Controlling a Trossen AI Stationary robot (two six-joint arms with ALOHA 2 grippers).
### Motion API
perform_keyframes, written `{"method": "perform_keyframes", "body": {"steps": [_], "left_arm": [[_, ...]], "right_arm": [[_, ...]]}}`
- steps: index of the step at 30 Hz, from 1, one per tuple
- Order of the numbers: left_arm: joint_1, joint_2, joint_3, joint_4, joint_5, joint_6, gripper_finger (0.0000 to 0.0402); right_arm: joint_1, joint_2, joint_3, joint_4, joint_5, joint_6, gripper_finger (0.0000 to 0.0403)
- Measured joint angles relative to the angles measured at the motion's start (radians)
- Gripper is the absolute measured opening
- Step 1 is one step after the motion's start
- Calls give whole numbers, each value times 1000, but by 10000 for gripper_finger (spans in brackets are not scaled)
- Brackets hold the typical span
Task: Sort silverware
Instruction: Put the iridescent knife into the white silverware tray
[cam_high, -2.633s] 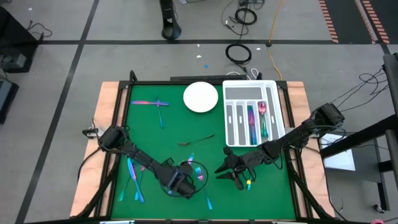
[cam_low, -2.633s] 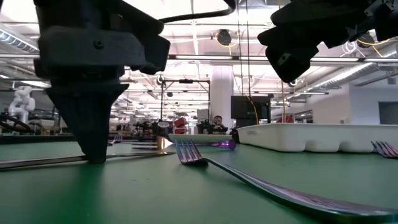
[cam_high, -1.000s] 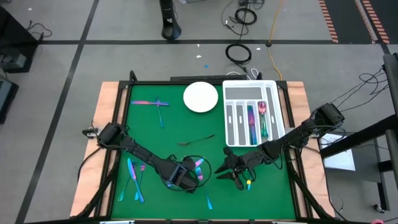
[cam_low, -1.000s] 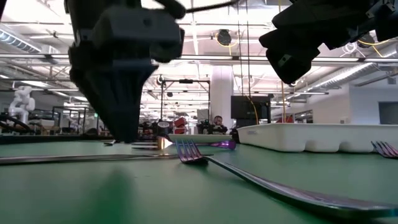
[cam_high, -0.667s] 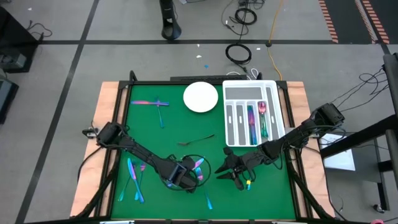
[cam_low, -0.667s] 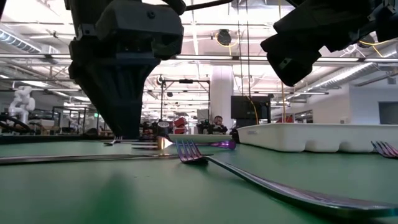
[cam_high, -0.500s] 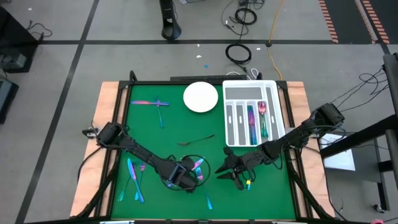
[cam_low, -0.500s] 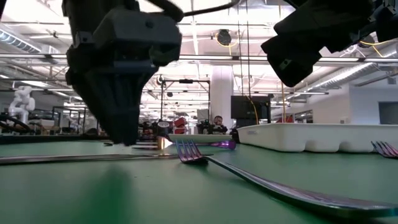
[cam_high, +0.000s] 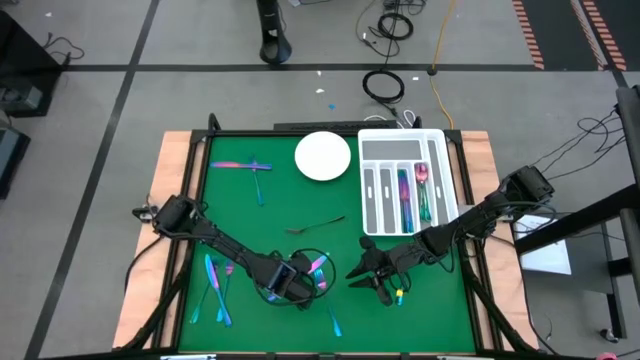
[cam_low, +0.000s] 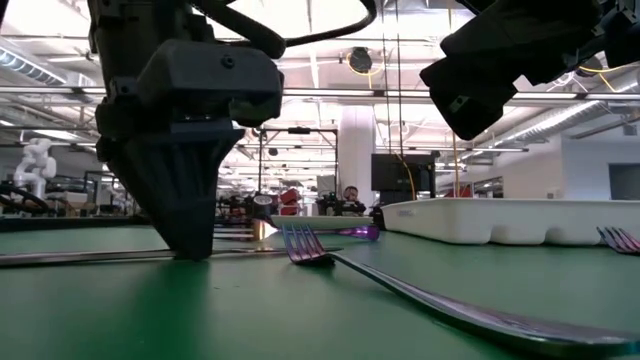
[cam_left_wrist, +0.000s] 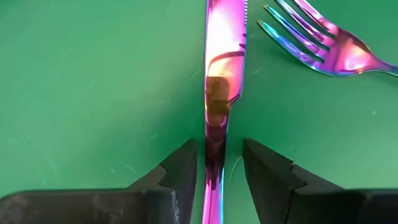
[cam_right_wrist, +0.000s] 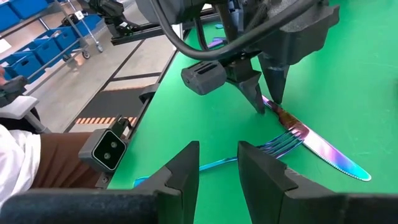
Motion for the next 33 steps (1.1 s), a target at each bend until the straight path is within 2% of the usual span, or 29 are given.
{"method": "perform_keyframes", "body": {"steps": [12,33], "left_arm": [[10,1,-1,-22,7,16,83],[12,-30,-6,-26,-33,37,81]], "right_arm": [[0,0,0,0,0,0,100],[0,0,0,0,0,0,100]]}}
